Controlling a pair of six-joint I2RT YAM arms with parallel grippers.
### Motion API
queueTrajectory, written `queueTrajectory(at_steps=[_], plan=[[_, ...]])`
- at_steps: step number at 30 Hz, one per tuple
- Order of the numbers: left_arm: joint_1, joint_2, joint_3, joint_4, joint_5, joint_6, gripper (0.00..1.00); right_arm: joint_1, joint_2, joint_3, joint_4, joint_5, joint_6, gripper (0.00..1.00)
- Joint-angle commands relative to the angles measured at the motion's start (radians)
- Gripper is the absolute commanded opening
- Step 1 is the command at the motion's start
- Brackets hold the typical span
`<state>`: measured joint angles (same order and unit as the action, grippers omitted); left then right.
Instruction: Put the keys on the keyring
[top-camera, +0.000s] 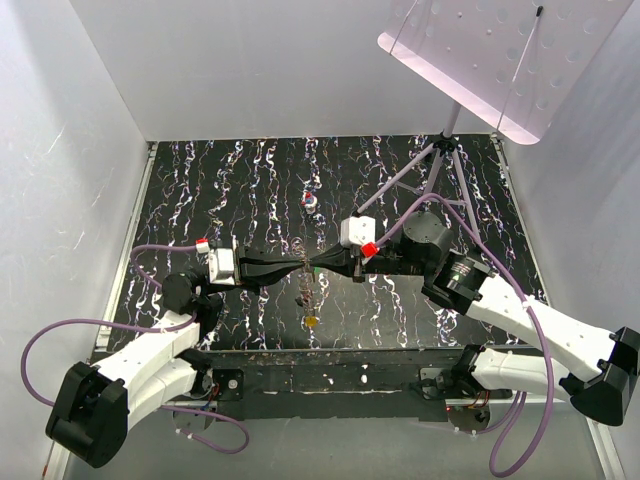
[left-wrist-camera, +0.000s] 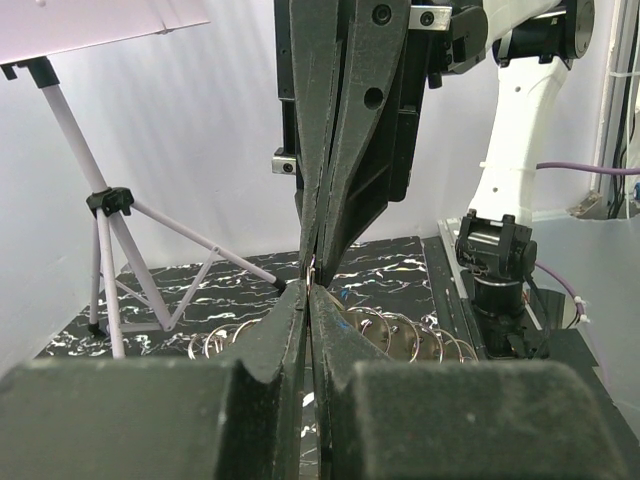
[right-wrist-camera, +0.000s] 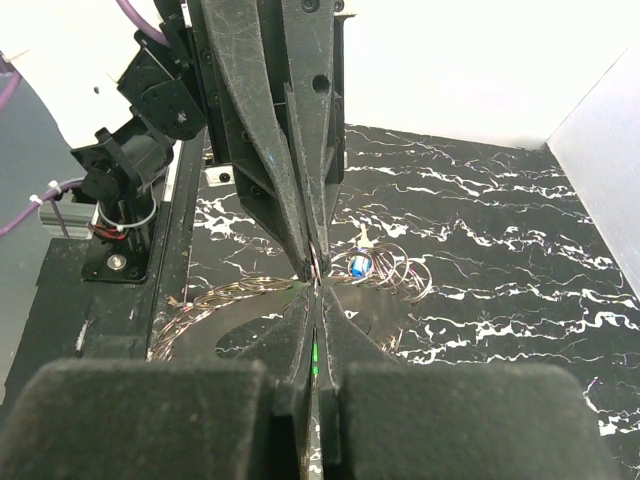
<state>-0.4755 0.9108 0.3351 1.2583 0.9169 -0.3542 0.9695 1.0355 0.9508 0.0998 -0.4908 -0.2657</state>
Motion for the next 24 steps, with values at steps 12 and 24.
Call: queueTrajectory(at_steps=[12,24], plan=[[0.000,-0.032,0.056,-0.148,0.034,0.067,0.00,0.008,0.012,0.054,-0.021,-0.037,-0.020,0.01],[0.000,-0.046,0.079,-0.252,0.048,0.112,0.00,0.005,0.017,0.069,-0.048,-0.034,-0.012,0.01]])
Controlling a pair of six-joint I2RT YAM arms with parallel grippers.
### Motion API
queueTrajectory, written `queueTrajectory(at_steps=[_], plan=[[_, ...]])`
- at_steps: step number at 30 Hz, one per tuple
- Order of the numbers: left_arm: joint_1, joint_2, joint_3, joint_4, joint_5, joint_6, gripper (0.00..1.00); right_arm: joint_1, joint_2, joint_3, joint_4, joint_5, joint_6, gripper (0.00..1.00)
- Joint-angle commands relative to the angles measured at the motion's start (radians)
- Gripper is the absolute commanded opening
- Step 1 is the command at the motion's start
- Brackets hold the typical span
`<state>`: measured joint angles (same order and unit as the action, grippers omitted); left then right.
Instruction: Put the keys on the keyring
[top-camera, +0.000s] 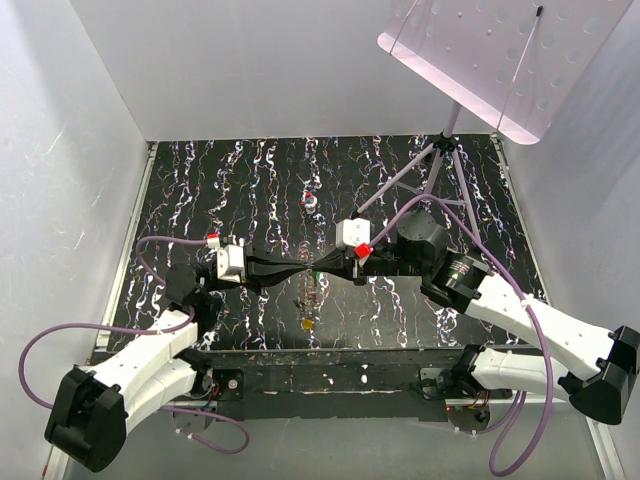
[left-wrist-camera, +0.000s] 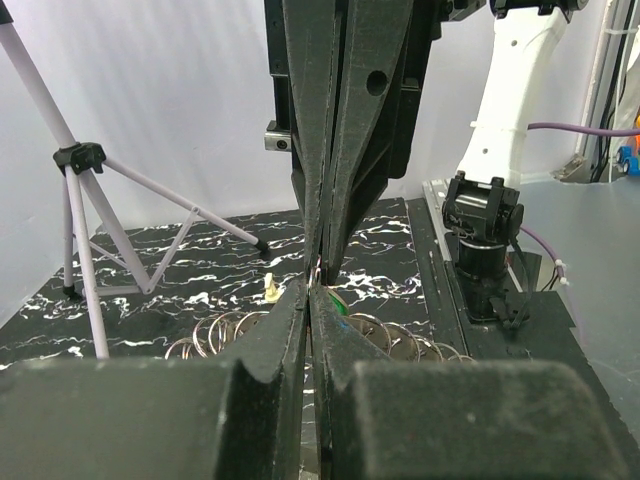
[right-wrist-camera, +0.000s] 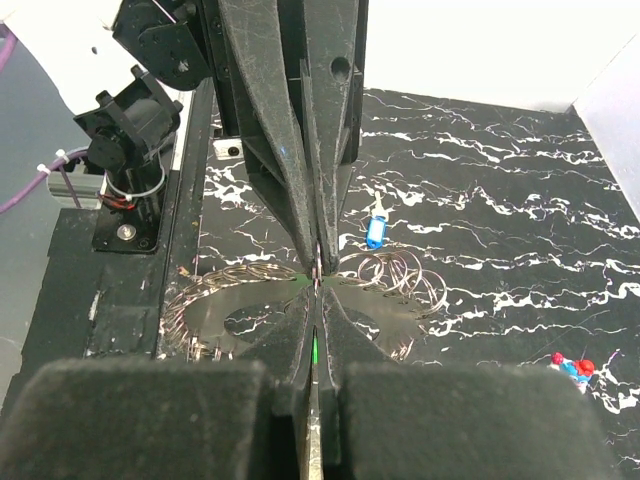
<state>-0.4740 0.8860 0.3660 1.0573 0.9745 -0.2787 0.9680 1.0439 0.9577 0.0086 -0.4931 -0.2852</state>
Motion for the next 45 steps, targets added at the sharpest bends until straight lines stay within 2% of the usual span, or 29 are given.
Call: queueTrajectory(at_steps=[1,9,16,26,34,45], plan=[[-0.002,-0.021,0.050,-0.062,-0.010,0.042,0.00,0.008,0.010,0.062,0.041,-0.030,0.008,0.01],[-0.002,-0.025,0.047,-0.069,-0.023,0.049,0.00,0.008,0.013,0.061,0.063,0.014,0.052,0.01],[-0.002,0.010,0.021,0.084,-0.037,-0.048,0.00,0.008,0.011,0.047,0.117,0.008,0.107,0.01],[-0.002,0.001,0.017,0.076,-0.043,-0.040,0.00,0.008,0.008,0.033,0.154,-0.001,0.123,0.01],[-0.002,-0.001,0.042,0.001,-0.016,-0.014,0.00,0.008,0.011,0.053,0.076,-0.036,0.028,0.01],[-0.002,-0.001,0.057,-0.059,-0.005,0.009,0.00,0.006,0.016,0.061,0.068,-0.010,0.043,0.01]])
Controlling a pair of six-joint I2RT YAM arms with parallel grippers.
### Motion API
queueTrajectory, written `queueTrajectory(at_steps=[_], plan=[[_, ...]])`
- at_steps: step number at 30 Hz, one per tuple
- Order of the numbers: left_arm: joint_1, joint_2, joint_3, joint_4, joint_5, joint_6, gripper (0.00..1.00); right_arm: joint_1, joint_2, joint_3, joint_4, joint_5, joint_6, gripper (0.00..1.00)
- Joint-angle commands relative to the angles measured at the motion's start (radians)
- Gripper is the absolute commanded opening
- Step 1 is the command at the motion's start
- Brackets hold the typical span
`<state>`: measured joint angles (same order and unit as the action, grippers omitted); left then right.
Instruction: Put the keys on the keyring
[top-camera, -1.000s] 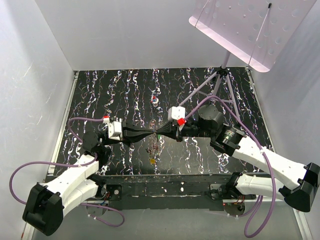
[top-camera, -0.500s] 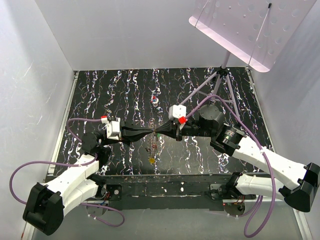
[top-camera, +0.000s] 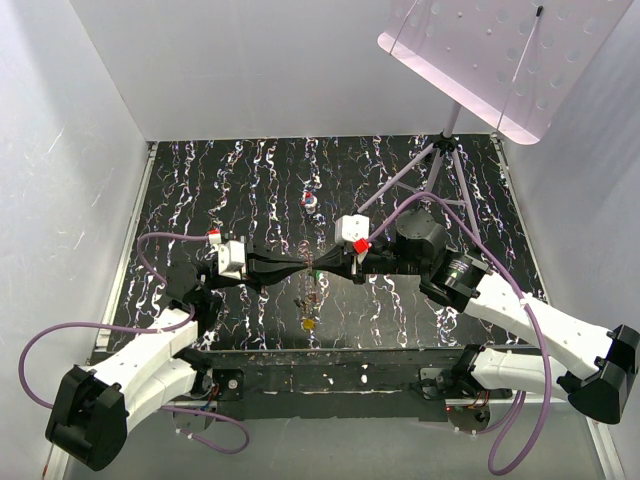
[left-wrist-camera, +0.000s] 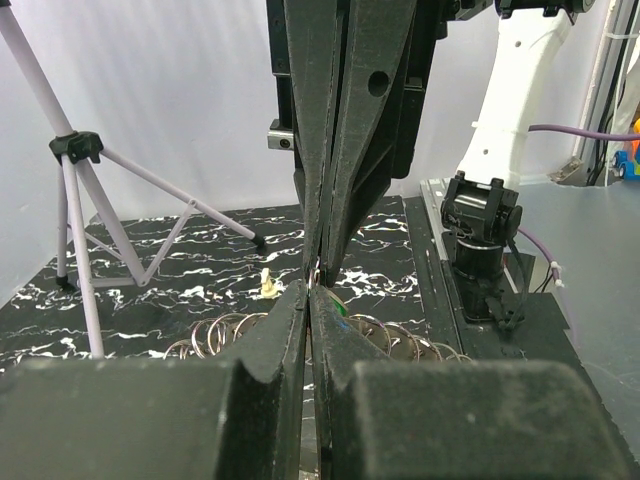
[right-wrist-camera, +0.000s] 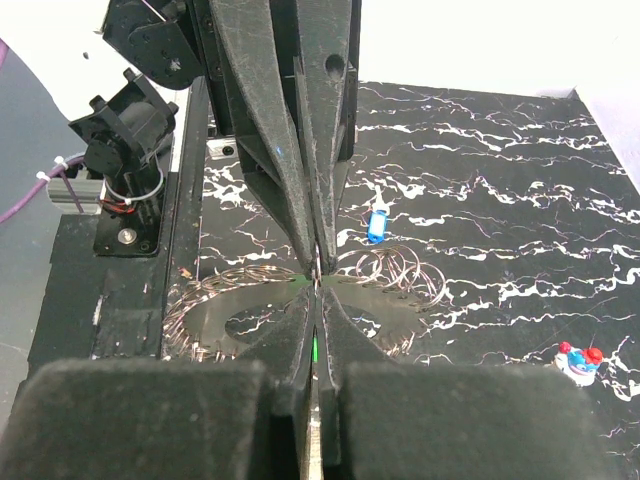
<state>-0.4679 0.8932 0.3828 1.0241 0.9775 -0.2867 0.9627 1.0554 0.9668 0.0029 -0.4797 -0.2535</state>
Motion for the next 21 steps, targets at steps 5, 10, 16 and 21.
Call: queueTrajectory(at_steps=[5,10,16,21], plan=[[-0.008,-0.008,0.042,-0.027,-0.008,0.020,0.00,0.013,0.006,0.050,0.083,-0.053,0.037,0.01],[-0.008,-0.008,0.042,-0.030,-0.010,0.018,0.00,0.013,0.008,0.053,0.085,-0.002,0.017,0.01],[-0.008,-0.007,0.045,-0.044,-0.013,0.020,0.00,0.013,0.009,0.053,0.098,-0.003,0.040,0.01],[-0.008,-0.008,0.047,-0.045,-0.013,0.020,0.00,0.014,0.011,0.056,0.080,-0.042,0.007,0.01]])
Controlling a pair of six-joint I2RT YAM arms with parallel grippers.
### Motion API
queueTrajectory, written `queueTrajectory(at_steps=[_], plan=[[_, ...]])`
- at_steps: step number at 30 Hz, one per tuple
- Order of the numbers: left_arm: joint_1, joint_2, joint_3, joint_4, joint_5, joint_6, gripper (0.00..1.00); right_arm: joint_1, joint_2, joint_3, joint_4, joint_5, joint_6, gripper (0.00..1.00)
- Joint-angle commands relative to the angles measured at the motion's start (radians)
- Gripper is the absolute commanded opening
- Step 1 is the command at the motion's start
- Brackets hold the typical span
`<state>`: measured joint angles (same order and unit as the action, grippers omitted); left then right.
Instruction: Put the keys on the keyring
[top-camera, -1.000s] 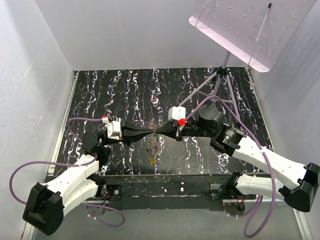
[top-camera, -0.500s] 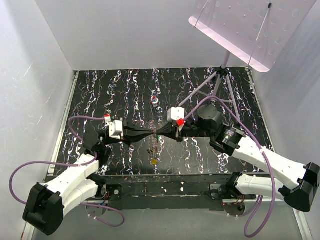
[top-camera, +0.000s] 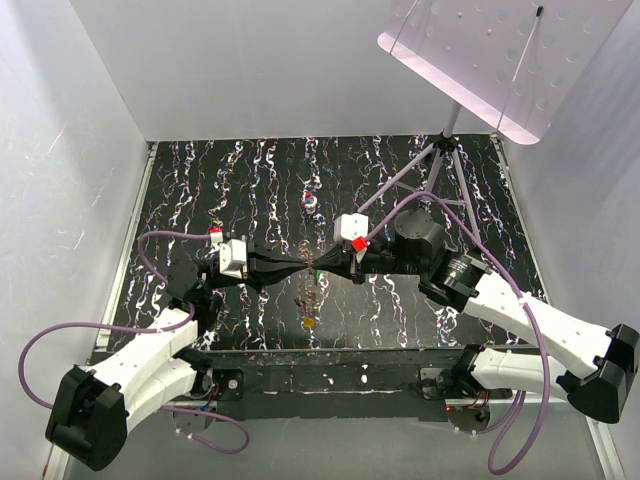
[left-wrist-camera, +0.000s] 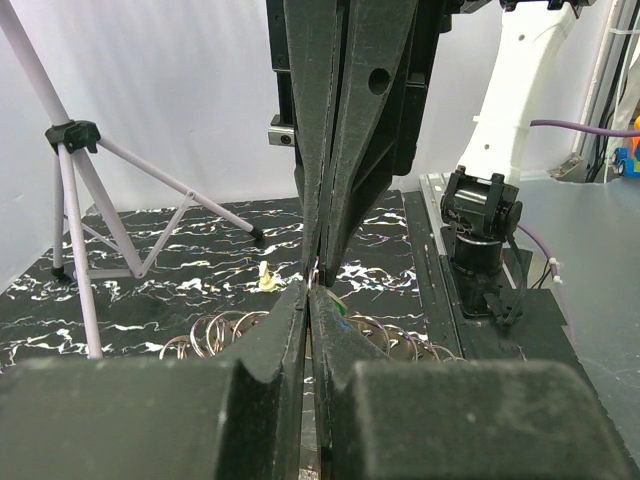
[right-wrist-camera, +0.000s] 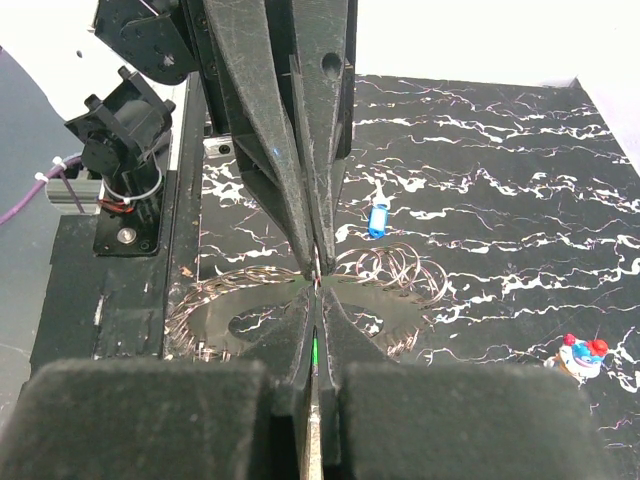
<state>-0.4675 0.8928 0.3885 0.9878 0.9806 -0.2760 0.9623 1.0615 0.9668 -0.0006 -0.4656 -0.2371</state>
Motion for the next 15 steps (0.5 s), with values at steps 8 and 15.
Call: queueTrajectory(at_steps=[8,15], plan=[[-0.008,-0.006,0.041,-0.012,-0.017,0.009,0.00,0.015,0.005,0.058,0.091,-0.096,0.029,0.01],[-0.008,-0.006,0.043,-0.014,-0.016,0.009,0.00,0.016,0.008,0.059,0.099,-0.013,0.025,0.01]])
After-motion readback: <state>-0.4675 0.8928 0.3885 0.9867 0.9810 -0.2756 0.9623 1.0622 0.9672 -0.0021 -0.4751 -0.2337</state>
